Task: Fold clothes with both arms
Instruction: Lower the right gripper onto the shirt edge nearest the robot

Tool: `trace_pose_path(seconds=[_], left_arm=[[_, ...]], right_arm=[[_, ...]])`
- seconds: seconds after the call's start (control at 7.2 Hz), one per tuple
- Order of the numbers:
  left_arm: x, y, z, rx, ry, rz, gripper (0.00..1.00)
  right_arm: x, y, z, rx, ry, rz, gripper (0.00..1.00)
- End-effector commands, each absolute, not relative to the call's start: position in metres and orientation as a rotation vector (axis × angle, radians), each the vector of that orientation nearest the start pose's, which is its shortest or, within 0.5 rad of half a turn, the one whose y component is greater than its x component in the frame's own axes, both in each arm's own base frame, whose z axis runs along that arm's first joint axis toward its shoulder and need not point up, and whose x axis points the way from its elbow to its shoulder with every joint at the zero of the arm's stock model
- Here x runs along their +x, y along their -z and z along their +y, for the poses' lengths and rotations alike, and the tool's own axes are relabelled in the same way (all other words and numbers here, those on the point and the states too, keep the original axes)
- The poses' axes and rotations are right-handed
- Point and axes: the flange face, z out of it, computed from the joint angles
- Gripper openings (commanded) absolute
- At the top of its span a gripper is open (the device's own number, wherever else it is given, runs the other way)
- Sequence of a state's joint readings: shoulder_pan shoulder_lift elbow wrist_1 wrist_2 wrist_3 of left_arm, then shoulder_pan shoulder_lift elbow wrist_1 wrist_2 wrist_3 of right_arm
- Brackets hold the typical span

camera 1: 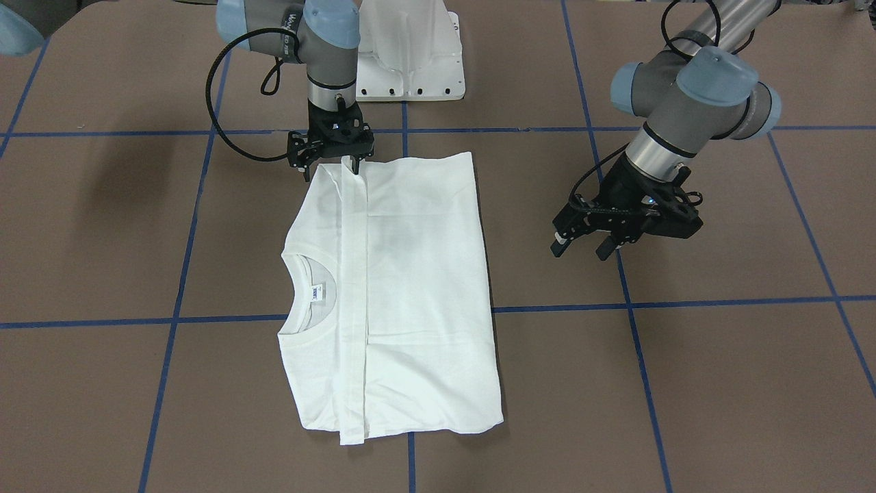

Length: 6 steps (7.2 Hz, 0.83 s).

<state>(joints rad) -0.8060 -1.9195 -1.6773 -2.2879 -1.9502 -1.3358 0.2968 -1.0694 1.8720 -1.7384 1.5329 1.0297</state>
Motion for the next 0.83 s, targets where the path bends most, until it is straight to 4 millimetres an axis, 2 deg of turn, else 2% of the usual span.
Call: trace_pose_path(seconds=[0.0,0.42,0.69], left_arm=[[0.374,-0.328,-0.520,0.281,0.273,1.176,1.00],[0.376,-0.326,-0.521,0.282,0.266,1.177,1.00],[0.376,-0.326,-0.521,0.284,0.266,1.175,1.00]], right_arm=[[-0.535,-0.296,-0.310,0.281,0.225,-0.531,1.00],[-0.540,-0.293,-0.307,0.281,0.234,-0.544,1.00],[-0.543,-0.282,-0.305,0.291,0.237,-0.566,1.00]])
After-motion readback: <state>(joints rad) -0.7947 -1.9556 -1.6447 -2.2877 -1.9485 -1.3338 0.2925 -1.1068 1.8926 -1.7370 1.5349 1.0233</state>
